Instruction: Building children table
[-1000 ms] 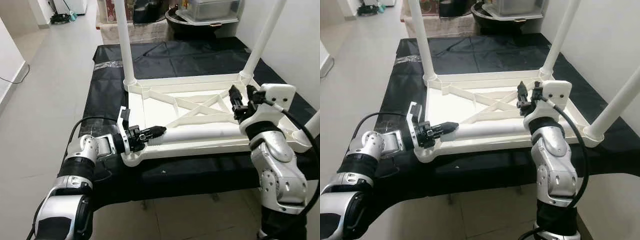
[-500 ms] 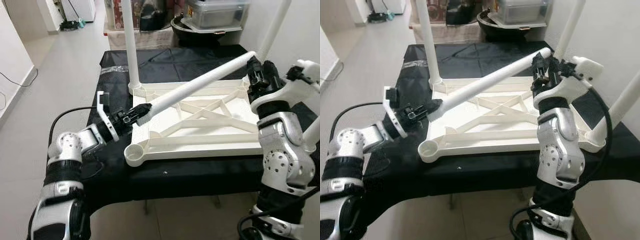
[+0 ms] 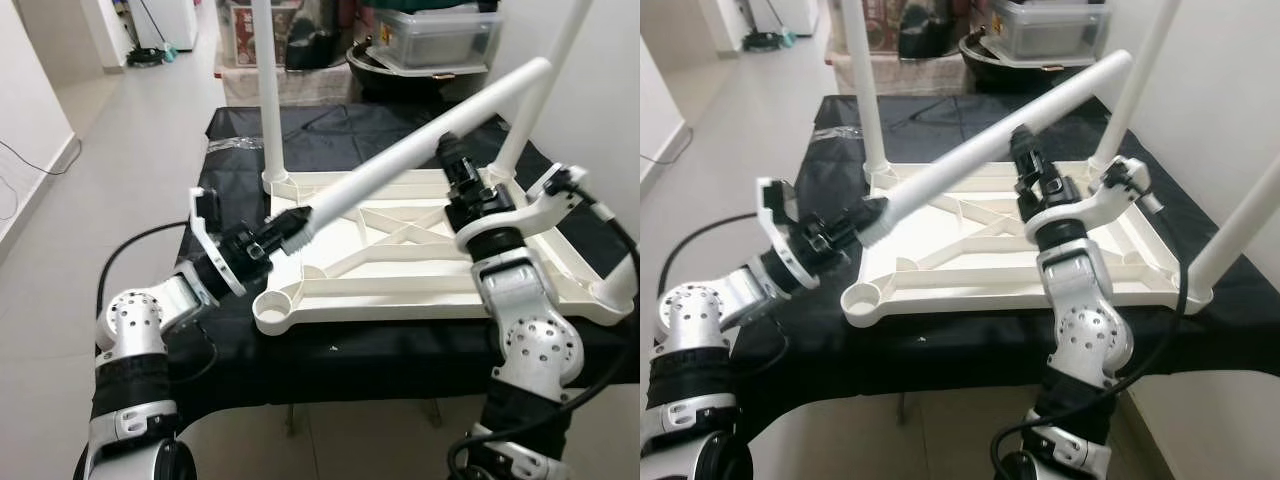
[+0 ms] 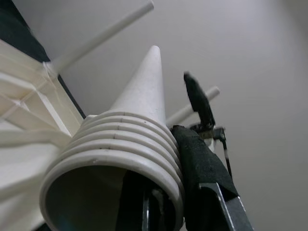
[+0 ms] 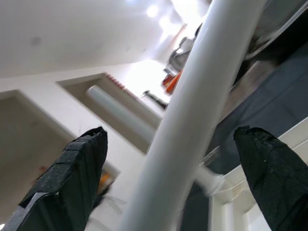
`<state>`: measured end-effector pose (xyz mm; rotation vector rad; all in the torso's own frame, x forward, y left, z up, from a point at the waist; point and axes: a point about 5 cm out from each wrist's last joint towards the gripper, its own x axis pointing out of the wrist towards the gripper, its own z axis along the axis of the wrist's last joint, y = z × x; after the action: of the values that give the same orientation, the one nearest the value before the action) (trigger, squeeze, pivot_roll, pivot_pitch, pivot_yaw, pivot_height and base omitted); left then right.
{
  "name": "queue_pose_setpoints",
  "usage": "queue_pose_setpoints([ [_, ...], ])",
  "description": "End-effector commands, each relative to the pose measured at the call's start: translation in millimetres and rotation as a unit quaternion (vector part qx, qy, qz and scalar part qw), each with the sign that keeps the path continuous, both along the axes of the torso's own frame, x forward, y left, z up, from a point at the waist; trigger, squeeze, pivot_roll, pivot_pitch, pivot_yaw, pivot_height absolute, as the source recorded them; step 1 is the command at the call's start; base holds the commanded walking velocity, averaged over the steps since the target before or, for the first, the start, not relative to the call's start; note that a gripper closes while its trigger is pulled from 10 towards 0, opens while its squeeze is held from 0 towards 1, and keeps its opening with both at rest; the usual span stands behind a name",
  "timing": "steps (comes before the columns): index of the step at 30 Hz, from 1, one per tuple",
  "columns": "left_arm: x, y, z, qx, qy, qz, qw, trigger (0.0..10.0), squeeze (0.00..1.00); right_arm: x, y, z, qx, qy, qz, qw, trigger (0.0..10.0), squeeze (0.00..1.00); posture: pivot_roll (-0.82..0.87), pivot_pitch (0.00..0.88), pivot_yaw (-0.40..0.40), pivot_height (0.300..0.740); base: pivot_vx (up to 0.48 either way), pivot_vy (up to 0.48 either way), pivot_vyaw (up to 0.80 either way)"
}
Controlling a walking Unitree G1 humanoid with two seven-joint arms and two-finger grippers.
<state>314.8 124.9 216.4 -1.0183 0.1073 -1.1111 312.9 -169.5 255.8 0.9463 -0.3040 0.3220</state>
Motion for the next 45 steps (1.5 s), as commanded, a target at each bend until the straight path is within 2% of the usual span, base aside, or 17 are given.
queue_pose_setpoints([
  [1, -5.9, -1.8, 5, -0.008, -0.013, -0.011, 1.0, 10.0, 0.0, -4.4, 0.4, -2, 0.024, -0.009, 0.029, 0.999, 10.0, 0.0, 0.13, 0.0, -0.075, 0.74, 0.0, 0.0, 0.0],
  [5, -9.2, -4.2, 4, -0.009, -0.013, -0.015, 1.0, 10.0, 0.0, -8.7, 4.1, -1, 0.035, -0.02, 0.062, 0.997, 10.0, 0.0, 0.13, 0.0, -0.075, 0.74, 0.0, 0.0, 0.0],
  [8, -17.4, -8.7, 5, -0.012, -0.013, -0.03, 0.999, 10.0, 0.0, -12.2, 11.9, -3, 0.042, -0.015, 0.101, 0.994, 10.0, 0.0, 0.13, 0.0, -0.077, 0.74, 0.0, 0.0, 0.0],
  [17, -27.3, -15.6, 0, 0.003, -0.005, -0.05, 0.999, 10.0, 0.0, -16.1, 18.4, -10, 0.058, -0.007, 0.145, 0.988, 10.0, 0.0, 0.13, 0.0, -0.076, 0.74, 0.0, 0.0, 0.0],
  [29, -34.5, -18.4, -5, 0.006, 0.005, -0.059, 0.998, 10.0, 0.0, -24.0, 23.5, -14, 0.064, -0.006, 0.172, 0.983, 10.0, 0.0, 0.13, 0.0, -0.069, 0.74, 0.0, 0.0, 0.0],
  [45, -40.7, -25.4, -9, 0.004, 0.017, -0.074, 0.997, 10.0, 0.0, -23.1, 21.5, -17, 0.063, 0.001, 0.171, 0.983, 10.0, 0.0, 0.12, 0.0, -0.065, 0.74, 0.0, 0.0, 0.0],
])
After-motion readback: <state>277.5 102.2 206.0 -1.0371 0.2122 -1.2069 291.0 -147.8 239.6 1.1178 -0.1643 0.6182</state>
